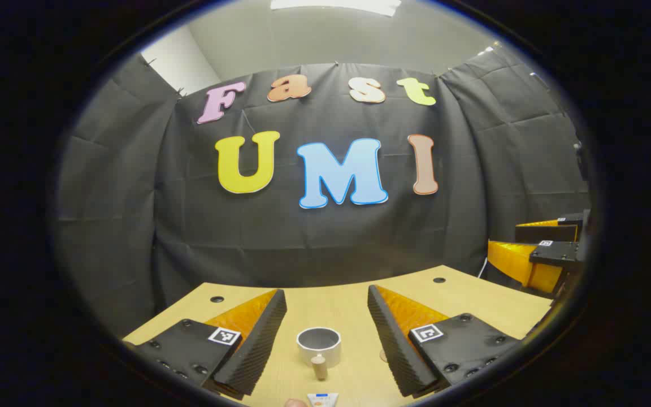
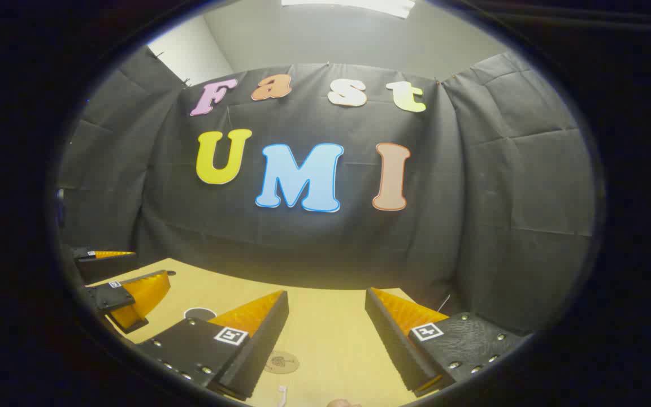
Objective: Put the toothbrush and toothpaste on the desktop into the cup, then pick up the cup and place it on the coaster on the desktop.
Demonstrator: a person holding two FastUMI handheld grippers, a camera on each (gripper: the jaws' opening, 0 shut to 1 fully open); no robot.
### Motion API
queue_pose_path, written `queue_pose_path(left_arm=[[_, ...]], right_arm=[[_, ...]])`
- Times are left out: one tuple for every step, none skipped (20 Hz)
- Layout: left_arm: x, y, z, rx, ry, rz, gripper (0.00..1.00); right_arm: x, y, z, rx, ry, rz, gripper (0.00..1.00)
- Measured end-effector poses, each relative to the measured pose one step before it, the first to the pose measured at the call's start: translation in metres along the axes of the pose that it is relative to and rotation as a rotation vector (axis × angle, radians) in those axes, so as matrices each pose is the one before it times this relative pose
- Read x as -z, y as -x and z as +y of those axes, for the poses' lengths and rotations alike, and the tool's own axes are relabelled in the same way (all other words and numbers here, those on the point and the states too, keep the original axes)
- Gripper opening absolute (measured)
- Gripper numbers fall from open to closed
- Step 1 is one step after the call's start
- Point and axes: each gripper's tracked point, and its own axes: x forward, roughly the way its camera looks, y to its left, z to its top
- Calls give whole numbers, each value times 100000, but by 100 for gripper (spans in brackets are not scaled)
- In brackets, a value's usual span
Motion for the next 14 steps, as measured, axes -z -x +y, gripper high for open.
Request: queue_pose_path(left_arm=[[74,25,-105,27,363,307,94],[50,-73,-52,195,158,590,94],[130,33,-125,88,152,263,94],[-65,106,-64,-136,306,180,94],[-19,61,-30,-90,461,30,94],[21,-51,-70,-9,461,241,94],[152,16,-27,63,489,330,94],[39,-70,-84,330,624,615,94],[121,138,-76,22,481,458,94],[35,31,-36,42,432,105,94],[-233,-96,108,-121,198,59,94],[-248,-3,-25,69,187,-460,94],[-318,-136,-22,-87,70,-790,94],[-196,-55,35,-25,-234,-539,94]], right_arm=[[-14,30,-32,-134,-54,238,89],[98,63,8,-225,-129,356,89],[85,-18,102,-383,-187,609,89],[112,20,27,-265,-331,649,89],[26,27,-13,-167,-348,394,89],[42,48,25,-175,-395,294,89],[-108,1,9,-143,-287,154,89],[36,-23,15,-267,-199,96,85],[-95,-2,66,-332,-114,149,85],[-24,106,41,-313,-67,-46,85],[-190,-47,36,-311,-9,188,85],[64,-102,-36,73,-137,139,89],[-215,-112,0,-43,-495,-99,89],[-123,30,141,-41,-639,-14,89]])
